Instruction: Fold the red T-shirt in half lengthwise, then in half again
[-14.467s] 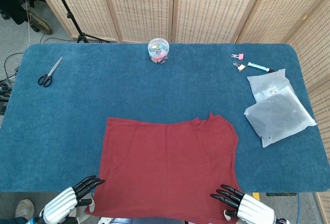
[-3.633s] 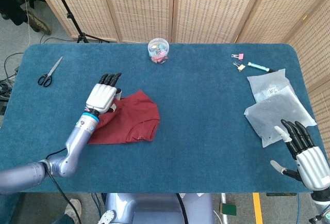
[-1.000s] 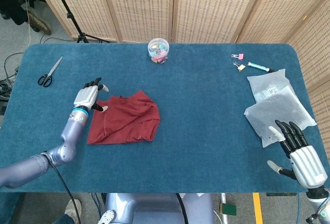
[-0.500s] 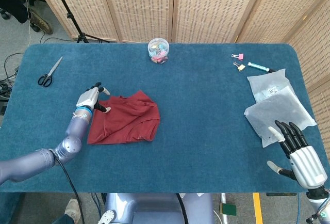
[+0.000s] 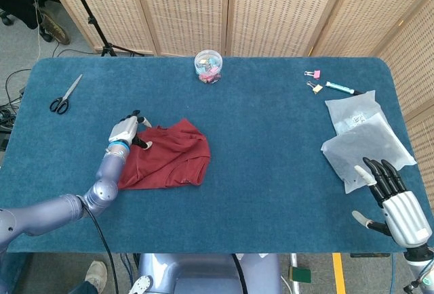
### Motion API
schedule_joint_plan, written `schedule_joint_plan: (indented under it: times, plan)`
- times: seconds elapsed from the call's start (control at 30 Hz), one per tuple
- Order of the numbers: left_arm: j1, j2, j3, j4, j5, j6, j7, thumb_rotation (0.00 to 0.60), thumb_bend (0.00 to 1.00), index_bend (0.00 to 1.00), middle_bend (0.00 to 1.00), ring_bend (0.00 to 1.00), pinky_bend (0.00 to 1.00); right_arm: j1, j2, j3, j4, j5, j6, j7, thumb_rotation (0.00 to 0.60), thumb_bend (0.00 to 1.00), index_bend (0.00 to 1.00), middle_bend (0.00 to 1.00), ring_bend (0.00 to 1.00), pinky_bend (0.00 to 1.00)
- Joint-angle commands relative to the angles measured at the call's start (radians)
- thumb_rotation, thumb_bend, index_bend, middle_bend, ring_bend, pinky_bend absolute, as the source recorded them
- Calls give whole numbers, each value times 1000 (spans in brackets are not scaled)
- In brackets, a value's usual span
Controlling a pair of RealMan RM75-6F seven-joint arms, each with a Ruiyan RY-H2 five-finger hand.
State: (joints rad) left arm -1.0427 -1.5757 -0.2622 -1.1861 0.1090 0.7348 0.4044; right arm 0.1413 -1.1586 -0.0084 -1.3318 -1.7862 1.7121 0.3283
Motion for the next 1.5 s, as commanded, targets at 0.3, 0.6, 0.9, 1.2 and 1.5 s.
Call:
schedule_joint_plan:
  times: [0.3, 0.6, 0.9, 1.2, 1.5]
  plan:
    - [9, -23, -13, -4, 40, 47, -3, 600, 405, 545, 0, 0, 0, 0, 0, -1, -2, -1, -1, -2, 600, 0, 0, 0, 0, 0]
    - [21, -42, -20, 6, 78, 60, -9, 600, 488, 646, 0, 0, 0, 0, 1, 0, -2, 0, 1, 0, 600, 0, 0, 0, 0, 0]
    - [38, -43, -37, -14, 122, 72, -20, 600, 583, 721, 0, 0, 0, -1, 2, 1, -2, 2, 2, 3, 600, 0, 0, 0, 0, 0]
    - [78, 15, -50, -141, 221, 94, -63, 600, 598, 726, 0, 0, 0, -2, 4, 0, -3, -1, 8, 4, 600, 0, 0, 0, 0, 0]
    - [115, 75, -27, -330, 348, 142, -82, 600, 599, 729, 0, 0, 0, -4, 6, -2, -9, -6, 11, -3, 600, 0, 0, 0, 0, 0]
